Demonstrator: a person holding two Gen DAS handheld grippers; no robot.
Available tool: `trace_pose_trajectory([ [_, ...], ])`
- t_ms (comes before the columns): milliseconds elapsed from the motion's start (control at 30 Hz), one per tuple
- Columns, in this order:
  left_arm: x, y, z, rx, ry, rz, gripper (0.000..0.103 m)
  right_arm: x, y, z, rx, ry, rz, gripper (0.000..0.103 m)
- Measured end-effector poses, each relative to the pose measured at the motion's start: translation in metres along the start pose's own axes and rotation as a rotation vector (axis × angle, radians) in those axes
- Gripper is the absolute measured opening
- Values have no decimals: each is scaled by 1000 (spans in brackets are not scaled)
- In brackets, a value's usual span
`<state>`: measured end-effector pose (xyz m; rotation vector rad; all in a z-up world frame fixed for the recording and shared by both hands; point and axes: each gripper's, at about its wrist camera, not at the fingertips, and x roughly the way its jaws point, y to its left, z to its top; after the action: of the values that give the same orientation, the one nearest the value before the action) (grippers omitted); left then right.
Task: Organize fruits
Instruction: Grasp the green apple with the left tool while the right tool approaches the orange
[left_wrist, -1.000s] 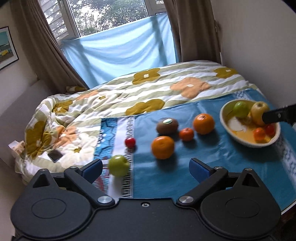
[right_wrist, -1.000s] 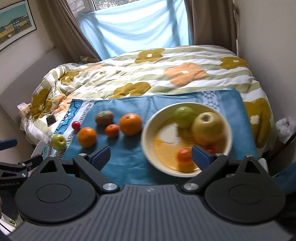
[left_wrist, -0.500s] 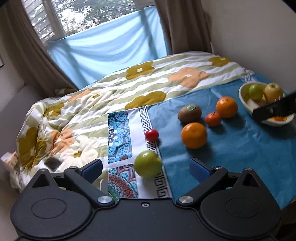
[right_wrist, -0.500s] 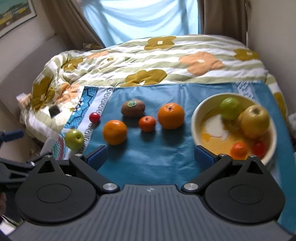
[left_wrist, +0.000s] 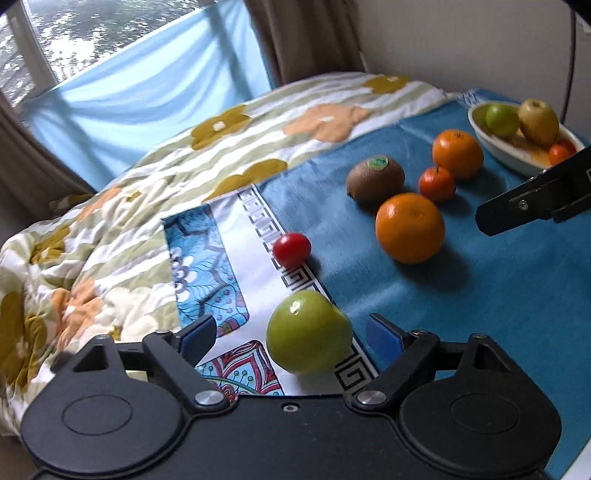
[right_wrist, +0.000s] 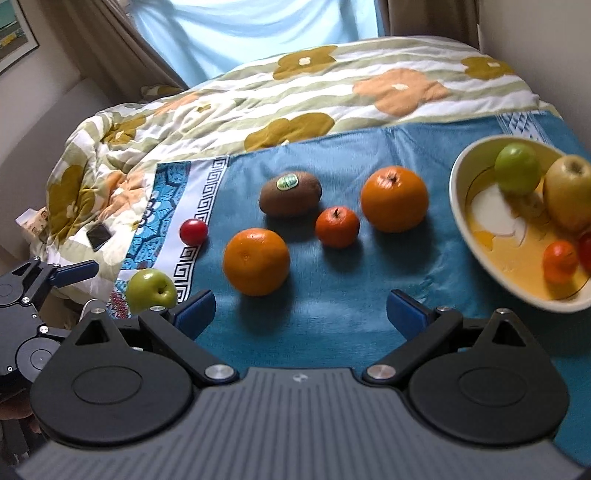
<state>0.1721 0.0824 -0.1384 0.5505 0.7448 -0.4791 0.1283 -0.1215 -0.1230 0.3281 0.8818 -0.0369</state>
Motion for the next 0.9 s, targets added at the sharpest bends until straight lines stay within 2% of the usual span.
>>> trace_pose_trajectory([
  [167,14,-1,-4,30,16,-36,87,18,10,-4,-31,9,-36,103],
  [267,21,-1,-5,33,37,-57,75,25,15,-3,-34,11,-42,103],
  [333,25,-1,-6,27,46,-71,63,28,17,-2,-37,10,-46,103],
  [500,23,3,-9,-5,37,-97,62,39,20,-1,-37,27,-40,103],
  [667,20,2,-14,-8,41,-75,61,47,24,0,-43,42,-33,103],
  [900,16,8,-19,-65,61,-64,61,56,34,4,-90,54,-15,103],
])
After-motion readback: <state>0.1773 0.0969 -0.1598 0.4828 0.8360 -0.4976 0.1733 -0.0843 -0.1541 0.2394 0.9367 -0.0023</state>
